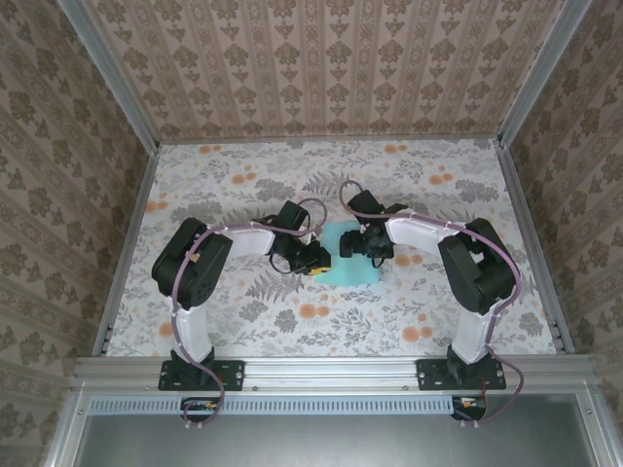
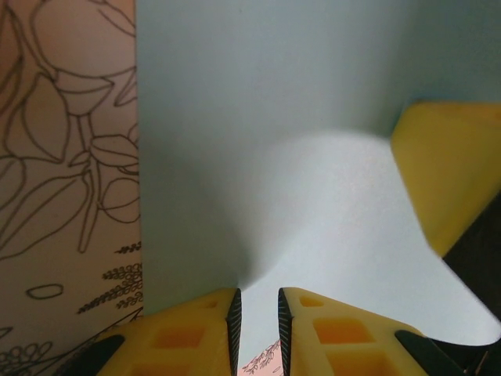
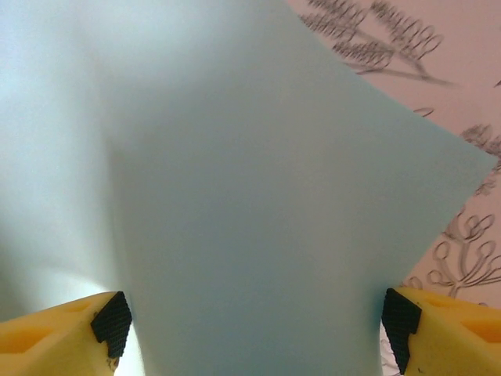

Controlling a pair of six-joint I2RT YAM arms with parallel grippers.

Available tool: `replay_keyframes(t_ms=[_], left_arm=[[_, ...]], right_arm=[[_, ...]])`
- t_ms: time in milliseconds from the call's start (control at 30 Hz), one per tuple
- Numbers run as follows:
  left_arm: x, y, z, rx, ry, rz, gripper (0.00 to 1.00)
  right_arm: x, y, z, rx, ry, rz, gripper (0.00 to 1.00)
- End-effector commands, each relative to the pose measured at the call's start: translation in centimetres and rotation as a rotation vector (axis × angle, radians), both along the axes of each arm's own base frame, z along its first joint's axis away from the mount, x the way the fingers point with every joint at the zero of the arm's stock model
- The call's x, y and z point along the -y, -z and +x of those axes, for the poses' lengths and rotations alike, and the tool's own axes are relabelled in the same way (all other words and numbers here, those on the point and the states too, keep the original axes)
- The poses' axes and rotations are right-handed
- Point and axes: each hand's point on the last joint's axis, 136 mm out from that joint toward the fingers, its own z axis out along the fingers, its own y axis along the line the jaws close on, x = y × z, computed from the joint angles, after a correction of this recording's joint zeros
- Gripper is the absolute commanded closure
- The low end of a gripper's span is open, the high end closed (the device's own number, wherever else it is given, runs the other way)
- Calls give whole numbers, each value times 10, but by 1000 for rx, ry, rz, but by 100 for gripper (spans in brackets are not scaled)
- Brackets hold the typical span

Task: Fold a paper plane with a square sheet of paper (fold left side to right side)

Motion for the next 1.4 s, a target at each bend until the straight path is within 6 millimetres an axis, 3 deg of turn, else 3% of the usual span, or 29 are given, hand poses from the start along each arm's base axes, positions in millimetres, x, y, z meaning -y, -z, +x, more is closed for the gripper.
replay_keyframes(t_ms=[0,233,367,500,633,800,933,1067,1233,1367], left_arm=[[-3,13,2,16,4,55,77],[1,-17,20,93,-13,-18,72],[-13,-48,39,172,-42,-61,64],[-35,-85,56,263,-78,-129,54],[-62,-131,73,390,-112,-241,41],[-78,-193,73,570,-74,-419,25],[-78,-233,63,668,-7,-538,17],[-68,-267,49,735,74,-655,14],[-53,-295,31,783,172,-736,11],[-42,-310,18,803,230,-780,11]], right_arm=[[-6,-1,-25,-83,-22,38,22],[-11,-12,-22,-62,-47,67,46],[-17,-30,-13,-1,-72,145,58],[-24,-53,-7,72,-111,275,65],[-31,-95,-4,198,-209,416,66],[-38,-169,-11,374,-340,593,67],[-44,-231,-27,496,-450,705,67],[-55,-281,-43,547,-548,824,68],[-66,-319,-59,579,-637,912,68],[-70,-328,-63,586,-663,928,68]])
